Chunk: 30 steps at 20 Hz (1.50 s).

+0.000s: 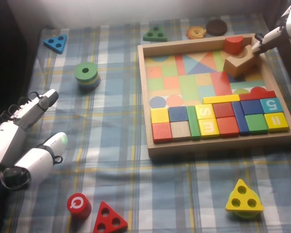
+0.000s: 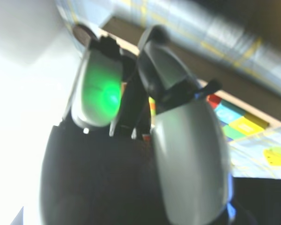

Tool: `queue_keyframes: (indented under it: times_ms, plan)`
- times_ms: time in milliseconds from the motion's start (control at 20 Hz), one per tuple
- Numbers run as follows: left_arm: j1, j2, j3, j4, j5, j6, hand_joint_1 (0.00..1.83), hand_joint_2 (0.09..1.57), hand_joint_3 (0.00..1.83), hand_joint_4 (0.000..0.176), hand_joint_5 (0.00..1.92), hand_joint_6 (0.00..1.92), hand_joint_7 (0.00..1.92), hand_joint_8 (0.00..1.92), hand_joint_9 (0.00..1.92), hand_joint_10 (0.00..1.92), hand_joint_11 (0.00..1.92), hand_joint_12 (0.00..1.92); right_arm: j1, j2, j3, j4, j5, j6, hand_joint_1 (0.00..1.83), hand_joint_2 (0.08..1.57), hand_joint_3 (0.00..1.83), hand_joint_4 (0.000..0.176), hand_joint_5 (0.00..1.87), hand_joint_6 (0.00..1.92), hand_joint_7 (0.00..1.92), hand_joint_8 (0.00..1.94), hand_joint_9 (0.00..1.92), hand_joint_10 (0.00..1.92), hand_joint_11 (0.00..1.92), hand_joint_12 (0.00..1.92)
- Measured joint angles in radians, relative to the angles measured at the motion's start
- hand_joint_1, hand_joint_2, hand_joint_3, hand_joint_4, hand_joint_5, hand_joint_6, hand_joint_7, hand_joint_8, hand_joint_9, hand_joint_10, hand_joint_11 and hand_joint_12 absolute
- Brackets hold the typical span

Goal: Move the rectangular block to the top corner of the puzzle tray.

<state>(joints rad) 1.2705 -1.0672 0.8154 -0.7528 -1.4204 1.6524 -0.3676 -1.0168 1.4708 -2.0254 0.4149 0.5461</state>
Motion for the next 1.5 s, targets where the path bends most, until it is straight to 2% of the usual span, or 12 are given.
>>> queue_keyframes:
  times_ms: [250, 350, 550, 600, 650, 750, 850, 900, 1100, 1400, 1450, 1500]
  plan:
    - [0.0, 0.0, 0.0, 0.0, 0.0, 0.0, 0.64, 1.41, 0.0, 0.077, 0.23, 0.0, 0.15, 0.0, 0.05, 0.0, 0.0, 0.0, 0.0, -0.003, 0.0, 0.008, -0.003, 0.0, 1.6, 1.18, 0.06, 0.0, 0.39, 0.01, 1.37, 1.94, 1.59, 1.92, 1.67, 1.92]
    - [0.0, 0.0, 0.0, 0.0, 0.0, 0.0, 0.61, 1.41, 0.0, 0.053, 0.24, 0.0, 0.16, 0.0, 0.06, 0.01, 0.0, 0.0, 0.0, -0.003, -0.005, 0.024, -0.007, 0.0, 1.64, 1.17, 0.06, 0.0, 0.38, 0.0, 1.38, 1.94, 1.61, 1.92, 1.69, 1.92]
    - [0.0, 0.0, 0.0, 0.0, 0.0, 0.0, 0.65, 1.41, 0.0, 0.054, 0.24, 0.0, 0.16, 0.0, 0.06, 0.0, 0.0, 0.0, 0.016, -0.001, -0.04, 0.024, -0.003, 0.0, 1.76, 1.14, 0.05, 0.0, 0.33, 0.0, 1.32, 1.94, 1.62, 1.92, 1.68, 1.92]
    - [0.0, 0.0, 0.0, -0.001, 0.0, 0.0, 0.65, 1.41, 0.0, 0.058, 0.24, 0.0, 0.16, 0.0, 0.06, 0.01, 0.0, 0.0, 0.026, 0.004, -0.048, 0.026, -0.004, 0.0, 1.47, 0.8, 1.0, 0.0, 0.32, 0.01, 0.92, 1.93, 1.64, 1.92, 1.69, 1.92]
    - [0.0, 0.0, 0.0, -0.002, 0.0, 0.0, 0.65, 1.41, 0.0, 0.061, 0.24, 0.0, 0.16, 0.0, 0.06, 0.0, 0.0, 0.0, 0.037, 0.011, -0.056, 0.029, -0.005, 0.0, 1.7, 0.81, 0.8, 0.0, 0.31, 0.0, 1.22, 1.94, 1.66, 1.92, 1.71, 1.92]
    - [0.0, 0.0, 0.0, -0.002, 0.0, 0.0, 0.63, 1.41, 0.0, 0.062, 0.23, 0.0, 0.15, 0.0, 0.05, 0.0, 0.0, 0.0, 0.048, 0.037, -0.096, 0.035, -0.024, -0.001, 1.74, 0.93, 0.53, 0.0, 0.34, 0.0, 1.43, 1.94, 1.65, 1.92, 1.68, 1.92]
    - [0.0, 0.0, 0.0, -0.001, 0.001, 0.0, 0.65, 1.41, 0.0, 0.063, 0.23, 0.0, 0.16, 0.0, 0.05, 0.0, 0.0, 0.0, 0.044, 0.048, -0.121, 0.022, -0.014, 0.0, 1.76, 1.01, 0.35, 0.0, 0.35, 0.0, 1.38, 1.94, 1.61, 1.92, 1.66, 1.92]
    - [0.0, 0.0, 0.0, 0.002, 0.001, 0.0, 0.64, 1.41, 0.0, 0.063, 0.23, 0.0, 0.15, 0.0, 0.06, 0.0, 0.0, 0.0, 0.044, 0.053, -0.127, 0.024, -0.01, -0.001, 1.74, 1.03, 0.3, 0.0, 0.36, 0.0, 1.18, 1.94, 1.57, 1.92, 1.64, 1.92]
    - [0.0, 0.0, 0.0, -0.011, 0.002, 0.0, 0.65, 1.4, 0.0, 0.061, 0.24, 0.0, 0.15, 0.0, 0.04, 0.0, 0.0, 0.0, 0.045, 0.098, -0.152, 0.026, -0.01, -0.001, 1.7, 1.08, 0.23, 0.0, 0.35, 0.0, 1.29, 1.94, 1.5, 1.92, 1.56, 1.92]
    - [0.0, 0.0, 0.0, -0.002, 0.008, 0.0, 0.66, 1.41, 0.0, 0.071, 0.24, 0.0, 0.14, 0.0, 0.04, 0.0, 0.0, 0.0, 0.025, 0.109, -0.19, 0.014, -0.012, 0.0, 1.69, 1.15, 0.01, 0.011, 0.38, 0.0, 1.04, 1.94, 1.33, 1.92, 1.39, 1.92]
    - [0.0, 0.0, 0.0, -0.004, 0.008, 0.0, 0.68, 1.4, 0.0, 0.06, 0.25, 0.01, 0.15, 0.0, 0.05, 0.0, 0.0, 0.0, 0.013, 0.112, -0.197, 0.015, -0.012, 0.0, 1.41, 1.23, 0.02, 0.0, 0.39, 0.0, 0.77, 1.56, 1.36, 1.92, 1.45, 1.92]
    - [0.0, 0.0, 0.0, -0.003, 0.008, 0.0, 0.69, 1.4, 0.0, 0.061, 0.25, 0.01, 0.16, 0.0, 0.05, 0.01, 0.0, 0.0, 0.001, 0.114, -0.2, 0.019, -0.013, 0.0, 1.38, 1.2, 0.0, 0.0, 0.41, 0.01, 0.8, 1.36, 1.39, 1.92, 1.44, 1.92]
